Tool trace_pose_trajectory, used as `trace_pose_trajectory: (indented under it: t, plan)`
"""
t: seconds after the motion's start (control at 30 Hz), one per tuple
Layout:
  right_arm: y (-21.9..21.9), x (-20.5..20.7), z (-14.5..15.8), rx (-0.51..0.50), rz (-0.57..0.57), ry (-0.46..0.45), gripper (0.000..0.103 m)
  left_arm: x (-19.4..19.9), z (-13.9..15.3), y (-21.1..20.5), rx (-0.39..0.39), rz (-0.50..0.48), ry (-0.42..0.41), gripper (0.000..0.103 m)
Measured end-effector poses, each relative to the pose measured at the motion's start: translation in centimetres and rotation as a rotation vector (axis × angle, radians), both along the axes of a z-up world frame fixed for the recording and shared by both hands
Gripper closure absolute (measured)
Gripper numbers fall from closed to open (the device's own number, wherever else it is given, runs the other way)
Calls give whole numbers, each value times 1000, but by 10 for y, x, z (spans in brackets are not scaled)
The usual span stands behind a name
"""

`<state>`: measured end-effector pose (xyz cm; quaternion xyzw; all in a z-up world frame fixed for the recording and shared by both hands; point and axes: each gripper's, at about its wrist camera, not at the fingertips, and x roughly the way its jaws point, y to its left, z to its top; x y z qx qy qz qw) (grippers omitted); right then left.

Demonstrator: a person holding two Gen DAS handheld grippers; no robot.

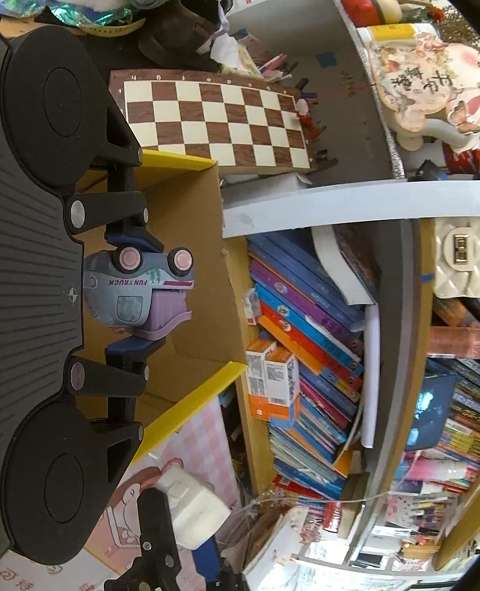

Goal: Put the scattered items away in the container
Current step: 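Carry the truck with the left tool while the right tool carries the block over the box, then open the left tool to drop the toy truck into the yellow box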

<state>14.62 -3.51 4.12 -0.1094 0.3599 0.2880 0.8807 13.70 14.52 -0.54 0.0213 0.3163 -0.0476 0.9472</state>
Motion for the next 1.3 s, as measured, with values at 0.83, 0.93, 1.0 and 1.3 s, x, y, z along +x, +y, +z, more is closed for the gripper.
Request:
trace_pose_trajectory:
  t: [0.83, 0.93, 1.0, 1.3]
  plan:
    - [50, 38, -26, -30, 108, 53, 59, 26, -25, 10, 15, 30, 58, 59]
    - [53, 41, -29, -34, 116, 60, 59, 29, -26, 12, 19, 39, 60, 58]
    - [55, 43, -31, -37, 121, 64, 59, 31, -27, 14, 22, 47, 62, 59]
    - [66, 53, -43, -49, 147, 91, 59, 34, -26, 17, 30, 68, 55, 56]
